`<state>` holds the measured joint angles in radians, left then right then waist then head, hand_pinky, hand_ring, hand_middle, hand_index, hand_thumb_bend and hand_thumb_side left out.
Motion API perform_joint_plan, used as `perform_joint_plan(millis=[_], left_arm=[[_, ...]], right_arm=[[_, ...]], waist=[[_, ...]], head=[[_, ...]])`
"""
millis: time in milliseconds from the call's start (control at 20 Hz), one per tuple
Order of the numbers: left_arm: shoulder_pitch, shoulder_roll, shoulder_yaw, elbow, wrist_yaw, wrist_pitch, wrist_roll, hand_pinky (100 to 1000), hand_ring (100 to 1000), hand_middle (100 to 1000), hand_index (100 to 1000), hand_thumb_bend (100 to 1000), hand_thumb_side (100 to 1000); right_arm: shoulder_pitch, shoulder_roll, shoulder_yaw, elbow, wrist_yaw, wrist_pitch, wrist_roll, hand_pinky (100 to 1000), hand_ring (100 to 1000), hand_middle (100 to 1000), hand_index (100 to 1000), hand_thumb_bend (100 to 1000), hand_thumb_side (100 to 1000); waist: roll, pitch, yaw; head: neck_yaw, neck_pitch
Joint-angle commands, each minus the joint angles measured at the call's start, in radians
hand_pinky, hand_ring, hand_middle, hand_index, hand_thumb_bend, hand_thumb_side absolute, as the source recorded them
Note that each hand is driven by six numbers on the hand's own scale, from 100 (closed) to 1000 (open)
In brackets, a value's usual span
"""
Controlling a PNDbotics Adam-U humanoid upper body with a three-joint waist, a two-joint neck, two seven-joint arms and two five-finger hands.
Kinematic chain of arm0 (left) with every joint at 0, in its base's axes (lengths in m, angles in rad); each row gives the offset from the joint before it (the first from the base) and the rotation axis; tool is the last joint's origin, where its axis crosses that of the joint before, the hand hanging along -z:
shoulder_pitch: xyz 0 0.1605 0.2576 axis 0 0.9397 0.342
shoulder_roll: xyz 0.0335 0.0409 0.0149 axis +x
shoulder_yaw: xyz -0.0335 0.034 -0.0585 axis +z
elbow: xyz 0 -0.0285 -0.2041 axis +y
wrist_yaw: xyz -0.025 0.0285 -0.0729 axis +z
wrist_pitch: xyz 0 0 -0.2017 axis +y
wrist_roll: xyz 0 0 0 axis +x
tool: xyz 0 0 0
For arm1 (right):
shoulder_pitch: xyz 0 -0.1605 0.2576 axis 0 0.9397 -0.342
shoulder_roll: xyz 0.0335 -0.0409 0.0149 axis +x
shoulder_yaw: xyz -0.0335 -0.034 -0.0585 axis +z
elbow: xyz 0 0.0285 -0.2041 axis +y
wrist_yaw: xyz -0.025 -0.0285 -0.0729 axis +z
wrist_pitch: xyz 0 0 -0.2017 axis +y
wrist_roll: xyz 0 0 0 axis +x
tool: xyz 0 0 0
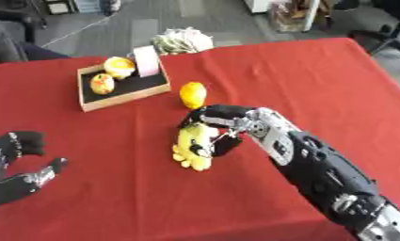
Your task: Pick up objects on the table and place them in the box.
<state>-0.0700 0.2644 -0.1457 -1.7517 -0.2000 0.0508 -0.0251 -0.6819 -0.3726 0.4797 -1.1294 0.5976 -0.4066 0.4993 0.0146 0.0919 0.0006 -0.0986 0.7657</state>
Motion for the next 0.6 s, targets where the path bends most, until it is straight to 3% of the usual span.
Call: perform_joint_plan(millis=[50, 100, 200, 350, 600], left_arm=[[-0.002, 0.001, 0.000, -0.022, -0.003, -0.001, -0.006, 740, 575, 552, 695, 596, 225], [-0.001, -0.001, 0.001, -0.022, -0.003, -0.001, -0.005, 740, 575, 551, 695, 596, 225], [0.003, -0.004, 0.002, -0.024, -0.003, -0.002, -0.004, 740, 574, 550, 695, 595, 224], [0.007, -0.008, 0.003, -0.028, -0.002, -0.002, -0.003, 739, 572, 548, 694, 592, 222], [0.011, -0.021, 0.003, -0.042, 0.009, -0.004, -0.001, 738, 570, 546, 693, 589, 221]], right_arm=[[-0.013, -0.001, -0.057, -0.013, 0.060, -0.007, 0.055, 685, 584, 539, 622, 172, 100], [-0.014, 0.004, -0.081, -0.027, 0.076, -0.007, 0.064, 661, 526, 466, 540, 136, 100], [-0.016, 0.010, -0.122, -0.050, 0.087, -0.008, 0.053, 653, 502, 422, 495, 111, 100], [-0.023, 0.008, -0.142, -0.067, 0.078, -0.006, 0.031, 662, 492, 385, 461, 100, 100], [-0.100, 0.001, -0.198, -0.071, 0.032, 0.033, -0.035, 664, 487, 371, 452, 100, 100]], waist=[[0.003, -0.026, -0.003], [0.004, -0.027, -0.003], [0.006, -0.028, -0.001], [0.009, -0.032, 0.003], [0.013, -0.038, 0.028]], head=[[0.006, 0.004], [0.008, 0.004], [0.009, 0.004], [0.007, 0.004], [-0.005, 0.004]])
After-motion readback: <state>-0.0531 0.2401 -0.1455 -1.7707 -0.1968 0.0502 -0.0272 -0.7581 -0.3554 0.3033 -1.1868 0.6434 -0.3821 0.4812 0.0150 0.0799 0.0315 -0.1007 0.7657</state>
